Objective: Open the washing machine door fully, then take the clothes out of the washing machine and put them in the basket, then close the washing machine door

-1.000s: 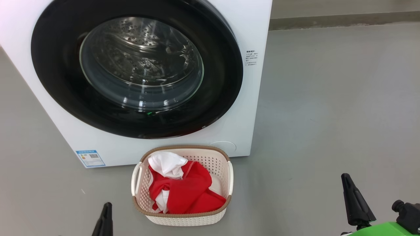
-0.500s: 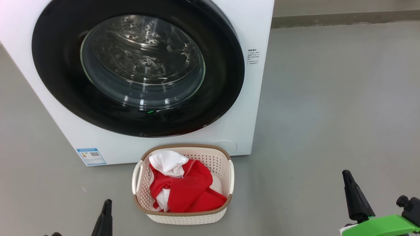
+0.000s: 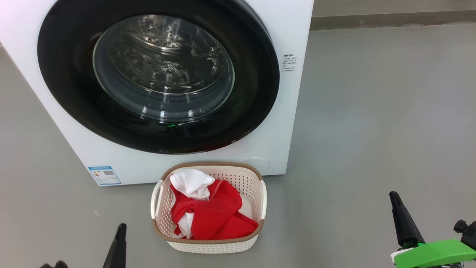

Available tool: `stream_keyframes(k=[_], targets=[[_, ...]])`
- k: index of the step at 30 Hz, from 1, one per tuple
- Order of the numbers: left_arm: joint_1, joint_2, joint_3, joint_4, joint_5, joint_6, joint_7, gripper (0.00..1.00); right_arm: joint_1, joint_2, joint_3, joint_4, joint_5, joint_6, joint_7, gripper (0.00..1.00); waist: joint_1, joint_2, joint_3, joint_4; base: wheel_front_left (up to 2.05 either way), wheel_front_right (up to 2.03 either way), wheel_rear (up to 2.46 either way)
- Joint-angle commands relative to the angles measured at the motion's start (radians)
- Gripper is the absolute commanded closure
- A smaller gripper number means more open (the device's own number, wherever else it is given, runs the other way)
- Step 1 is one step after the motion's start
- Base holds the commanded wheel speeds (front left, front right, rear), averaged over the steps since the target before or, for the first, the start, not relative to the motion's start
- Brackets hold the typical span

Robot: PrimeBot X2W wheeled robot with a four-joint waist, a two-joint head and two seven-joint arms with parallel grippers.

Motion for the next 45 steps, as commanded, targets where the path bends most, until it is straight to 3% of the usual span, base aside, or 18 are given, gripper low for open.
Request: stream_keyframes(k=[1,45], targets=[[-0.051,0.016,0.026,-0.018,-0.024,-0.013,0.006,1.0,-0.057,-0.017,0.004,-0.02,0.03,-0.002,0.006,1.0,-0.0001,0.0,0.0,0.0,0.0,0.0,0.0],[-0.148,0.018,0.068,0.076,-0.51,-0.043,0.133,1.0,-0.155,-0.026,-0.011,0.068,0.554,-0.003,0.139,1.0,-0.0001,0.0,0.018,0.019,0.0,0.0,0.0]])
